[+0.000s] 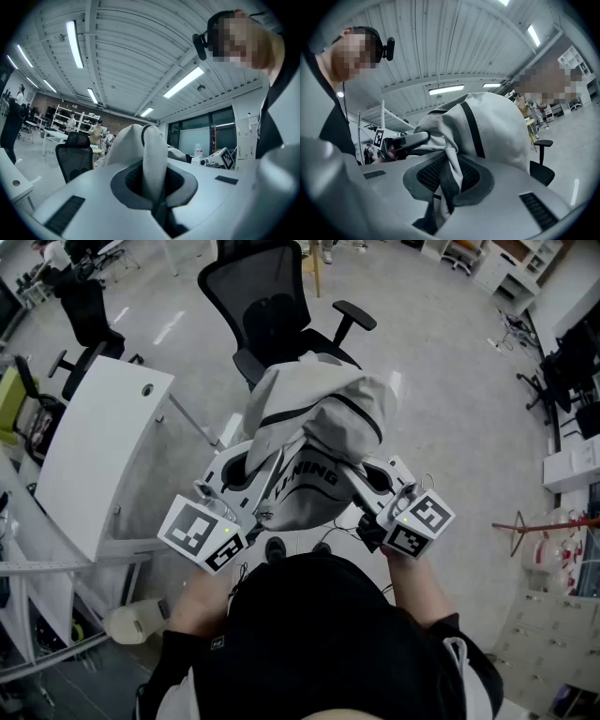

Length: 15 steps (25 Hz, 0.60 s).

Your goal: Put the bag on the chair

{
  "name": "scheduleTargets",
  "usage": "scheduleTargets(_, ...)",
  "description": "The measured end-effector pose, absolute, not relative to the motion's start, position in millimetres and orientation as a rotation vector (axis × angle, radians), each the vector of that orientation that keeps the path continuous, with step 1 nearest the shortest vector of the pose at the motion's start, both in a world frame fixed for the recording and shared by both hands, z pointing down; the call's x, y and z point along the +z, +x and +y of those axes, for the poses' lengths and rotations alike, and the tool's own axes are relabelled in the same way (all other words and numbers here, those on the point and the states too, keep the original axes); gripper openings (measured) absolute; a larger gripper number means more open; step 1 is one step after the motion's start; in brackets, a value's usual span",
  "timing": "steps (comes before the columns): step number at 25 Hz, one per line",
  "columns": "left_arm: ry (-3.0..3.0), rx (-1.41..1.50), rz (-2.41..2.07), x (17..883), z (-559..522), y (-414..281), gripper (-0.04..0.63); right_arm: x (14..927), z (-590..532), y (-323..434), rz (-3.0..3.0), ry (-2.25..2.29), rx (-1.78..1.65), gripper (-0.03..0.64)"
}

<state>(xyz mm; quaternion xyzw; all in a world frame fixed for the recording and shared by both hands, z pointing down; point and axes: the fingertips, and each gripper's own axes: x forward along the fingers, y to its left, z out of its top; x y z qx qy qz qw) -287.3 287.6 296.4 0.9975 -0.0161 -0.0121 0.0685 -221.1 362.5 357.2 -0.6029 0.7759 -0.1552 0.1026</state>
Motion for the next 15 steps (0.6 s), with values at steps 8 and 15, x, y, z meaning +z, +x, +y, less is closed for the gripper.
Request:
scheduleTargets(8, 2.996, -0.023, -0.042, 297.0, 283.7, -284.2, 0.021, 357.6, 360.8, -218.9, 2.278, -1.795, -0.462, 0.058)
scheduleTargets(15, 2.952, 0.029, -0.03, 313.6, 279.7, -290.1, 0.021, 373.3, 359.8, -224.2, 2.248, -1.826, -0.53, 0.058)
